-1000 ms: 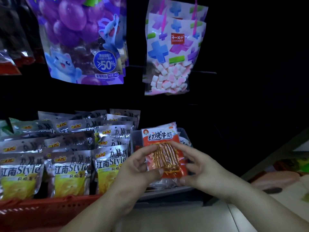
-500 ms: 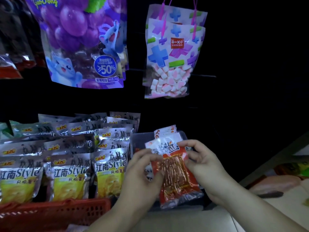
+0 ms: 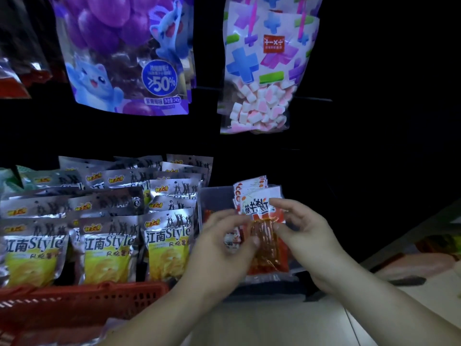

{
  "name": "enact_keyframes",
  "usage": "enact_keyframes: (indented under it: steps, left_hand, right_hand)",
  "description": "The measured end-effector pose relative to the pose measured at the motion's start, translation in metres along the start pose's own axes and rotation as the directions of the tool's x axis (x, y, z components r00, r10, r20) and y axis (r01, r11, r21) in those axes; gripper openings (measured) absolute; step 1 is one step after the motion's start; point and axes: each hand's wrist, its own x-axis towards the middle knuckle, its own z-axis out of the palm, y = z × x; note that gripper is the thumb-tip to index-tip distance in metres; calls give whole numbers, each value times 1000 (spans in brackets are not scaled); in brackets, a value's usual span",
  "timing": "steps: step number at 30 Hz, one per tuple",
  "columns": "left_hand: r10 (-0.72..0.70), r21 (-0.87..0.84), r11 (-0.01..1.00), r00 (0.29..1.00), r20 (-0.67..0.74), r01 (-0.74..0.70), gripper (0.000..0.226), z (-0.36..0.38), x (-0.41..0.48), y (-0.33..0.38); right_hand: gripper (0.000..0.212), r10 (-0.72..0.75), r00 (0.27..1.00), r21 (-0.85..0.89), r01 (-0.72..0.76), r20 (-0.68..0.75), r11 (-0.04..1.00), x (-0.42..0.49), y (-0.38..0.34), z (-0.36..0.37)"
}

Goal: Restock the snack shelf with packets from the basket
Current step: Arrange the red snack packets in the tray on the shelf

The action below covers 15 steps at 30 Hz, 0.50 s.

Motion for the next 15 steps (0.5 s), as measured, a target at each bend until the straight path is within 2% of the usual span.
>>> enact_keyframes:
  steps: [2, 4, 5, 7, 9, 11, 12, 15]
  left_hand:
    - [-29, -119, 992, 993, 117, 43, 52, 11, -3, 4]
    - [-82, -177, 979, 990, 112, 101, 54, 15, 2, 2]
    - [-113, -221, 966, 989, 96, 132, 52, 14, 7, -1]
    - [-146, -274, 946, 981, 128, 176, 51, 11, 18, -4]
    - [-124, -273, 946, 973, 194, 175, 50, 13, 26, -6]
    - [-109, -259, 951, 965, 240, 172, 48, 21, 32, -11]
    - [-104, -251, 953, 964, 245, 167, 46, 26, 36, -16]
    - [-114, -193, 968, 964, 239, 163, 40, 37, 49, -31]
  right_hand:
    - [46, 21, 996, 44, -25, 82, 999, -1, -4, 5]
    - [43, 83, 973, 111, -109, 214, 988, -3, -11, 8]
    - [40, 101, 968, 107, -128, 231, 986, -2, -13, 7]
    - [36, 32, 990, -8, -31, 141, 999, 7, -10, 0]
    - [56, -68, 995, -211, 83, 75, 974, 20, -4, -11]
    - [78, -77, 991, -288, 105, 106, 952, 36, 3, -19]
    - [73, -75, 989, -343, 115, 126, 932, 44, 6, -22]
    - [34, -155, 983, -558, 183, 97, 809, 71, 18, -35]
